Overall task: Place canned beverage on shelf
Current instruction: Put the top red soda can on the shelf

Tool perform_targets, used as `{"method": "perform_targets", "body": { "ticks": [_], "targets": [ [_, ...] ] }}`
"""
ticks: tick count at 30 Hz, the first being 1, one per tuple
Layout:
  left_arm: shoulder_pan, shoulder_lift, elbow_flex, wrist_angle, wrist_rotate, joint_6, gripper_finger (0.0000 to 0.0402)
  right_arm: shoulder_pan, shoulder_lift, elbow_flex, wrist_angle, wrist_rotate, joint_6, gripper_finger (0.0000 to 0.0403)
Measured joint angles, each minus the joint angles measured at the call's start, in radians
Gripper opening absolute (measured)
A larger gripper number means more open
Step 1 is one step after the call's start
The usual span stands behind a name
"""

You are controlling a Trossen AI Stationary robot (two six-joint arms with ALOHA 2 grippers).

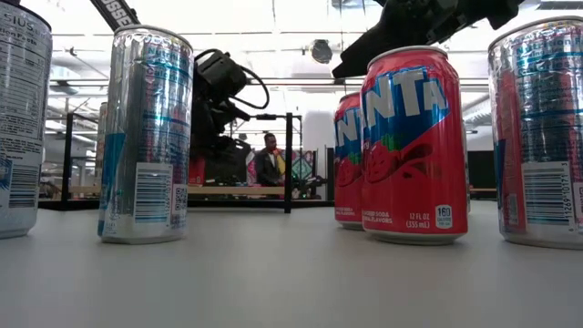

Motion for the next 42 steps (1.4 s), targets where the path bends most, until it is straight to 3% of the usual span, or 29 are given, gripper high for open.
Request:
{"method": "perform_targets", "body": {
  "ticks": [4, 11, 22, 34, 42],
  "targets": [
    [-0.064, -0.019, 0.000, -0.062, 0.017, -0.034, 0.0170, 0.000, 0.000, 0.000, -0.001, 0.000, 0.000, 0.0141],
    [-0.125, -0.021, -0.001, -0.186, -0.077, -0.138, 0.0170, 0.000, 0.000, 0.000, -0.009, -0.001, -0.015, 0.0141],
    [-0.005, -0.021, -0.001, -0.175, 0.012, -0.135, 0.0170, 0.000, 0.000, 0.000, -0.017, -0.003, -0.039, 0.0141],
    [0.047, -0.021, -0.001, -0.148, 0.017, -0.132, 0.0170, 0.000, 0.000, 0.000, -0.002, -0.002, 0.008, 0.0141],
    [0.074, -0.021, -0.001, -0.045, 0.044, -0.039, 0.0170, 0.000, 0.000, 0.000, 0.001, -0.001, 0.024, 0.0141]
  ]
}}
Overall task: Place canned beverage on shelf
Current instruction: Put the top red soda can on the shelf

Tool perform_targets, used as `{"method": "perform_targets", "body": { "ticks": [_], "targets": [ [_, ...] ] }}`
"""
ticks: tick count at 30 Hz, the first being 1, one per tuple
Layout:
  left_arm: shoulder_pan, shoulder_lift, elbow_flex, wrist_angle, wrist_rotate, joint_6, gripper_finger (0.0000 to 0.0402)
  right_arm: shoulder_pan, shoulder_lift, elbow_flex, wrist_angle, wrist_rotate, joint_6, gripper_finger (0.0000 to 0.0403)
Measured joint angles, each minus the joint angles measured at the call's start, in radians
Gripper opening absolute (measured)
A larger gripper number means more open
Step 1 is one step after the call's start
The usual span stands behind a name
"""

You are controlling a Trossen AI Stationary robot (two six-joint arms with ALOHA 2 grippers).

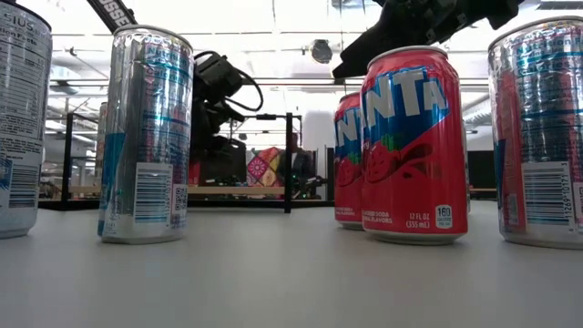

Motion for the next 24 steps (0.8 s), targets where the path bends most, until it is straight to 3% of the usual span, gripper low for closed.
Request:
{"method": "perform_targets", "body": {
  "ticks": [10, 18, 24],
  "targets": [
    [-0.078, 0.000, 0.000, -0.048, 0.005, -0.023, 0.0165, 0.000, 0.000, 0.000, -0.001, 0.000, 0.011, 0.0141],
    [-0.193, 0.000, 0.000, -0.175, -0.111, -0.174, 0.0107, 0.000, 0.000, 0.000, -0.002, 0.000, 0.011, 0.0141],
    [-0.215, 0.000, 0.000, -0.367, -0.105, -0.372, 0.0062, 0.000, 0.000, 0.000, -0.004, 0.000, 0.011, 0.0141]
  ]
}}
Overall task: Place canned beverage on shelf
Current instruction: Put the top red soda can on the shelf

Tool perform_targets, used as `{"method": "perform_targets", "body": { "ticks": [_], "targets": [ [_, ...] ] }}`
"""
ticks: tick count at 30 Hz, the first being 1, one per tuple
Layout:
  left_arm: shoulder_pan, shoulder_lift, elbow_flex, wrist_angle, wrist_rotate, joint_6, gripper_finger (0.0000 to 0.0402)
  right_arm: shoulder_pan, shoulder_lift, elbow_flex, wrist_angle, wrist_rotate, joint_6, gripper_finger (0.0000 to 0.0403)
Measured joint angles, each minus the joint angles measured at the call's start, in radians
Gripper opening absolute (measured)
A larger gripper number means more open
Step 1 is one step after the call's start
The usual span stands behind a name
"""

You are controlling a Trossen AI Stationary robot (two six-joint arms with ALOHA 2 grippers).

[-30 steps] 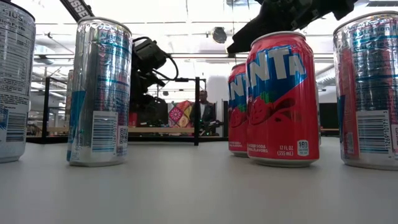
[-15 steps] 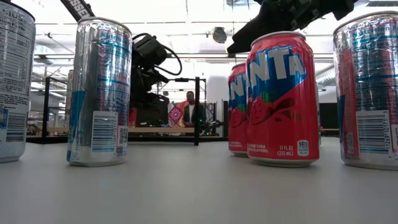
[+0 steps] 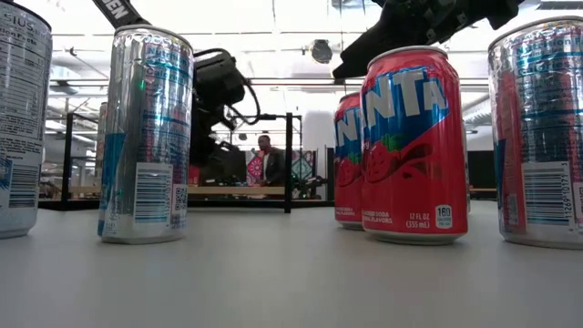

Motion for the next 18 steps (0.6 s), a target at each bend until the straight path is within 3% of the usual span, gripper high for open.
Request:
{"method": "perform_targets", "body": {
  "ticks": [9, 18],
  "targets": [
    [-0.004, -0.018, 0.000, -0.112, -0.043, -0.097, 0.0015, 0.018, 0.000, 0.000, -0.013, -0.001, -0.015, 0.0141],
    [0.018, -0.019, 0.000, -0.112, -0.129, -0.123, 0.0006, 0.053, 0.000, 0.000, -0.022, -0.001, -0.041, 0.0141]
  ]
}}
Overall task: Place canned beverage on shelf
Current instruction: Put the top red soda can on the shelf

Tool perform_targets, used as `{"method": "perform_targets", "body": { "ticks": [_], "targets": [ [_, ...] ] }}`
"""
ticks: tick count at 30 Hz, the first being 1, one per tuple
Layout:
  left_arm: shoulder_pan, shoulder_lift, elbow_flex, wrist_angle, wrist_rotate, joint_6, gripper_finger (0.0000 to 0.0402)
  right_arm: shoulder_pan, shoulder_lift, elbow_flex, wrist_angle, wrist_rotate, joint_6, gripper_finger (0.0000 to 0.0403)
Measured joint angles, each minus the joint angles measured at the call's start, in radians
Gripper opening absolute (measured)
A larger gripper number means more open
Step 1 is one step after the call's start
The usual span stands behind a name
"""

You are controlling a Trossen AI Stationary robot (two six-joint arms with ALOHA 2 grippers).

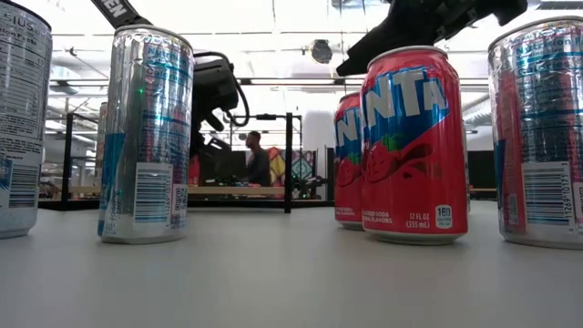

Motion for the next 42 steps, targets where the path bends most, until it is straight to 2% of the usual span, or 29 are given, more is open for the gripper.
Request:
{"method": "perform_targets", "body": {
  "ticks": [4, 17, 23, 42],
  "targets": [
    [0.011, 0.000, -0.001, 0.002, -0.036, 0.000, 0.0005, 0.010, 0.000, 0.000, 0.000, 0.000, -0.001, 0.0141],
    [0.095, 0.000, -0.032, 0.035, -0.063, 0.034, 0.0005, 0.014, 0.000, 0.000, 0.014, 0.002, -0.003, 0.0141],
    [0.125, 0.000, -0.032, 0.135, -0.062, 0.135, 0.0005, 0.013, 0.000, 0.000, 0.024, 0.002, -0.002, 0.0141],
    [0.162, 0.000, -0.032, 0.158, -0.058, 0.170, 0.0005, 0.013, 0.000, 0.000, 0.025, 0.002, -0.001, 0.0141]
  ]
}}
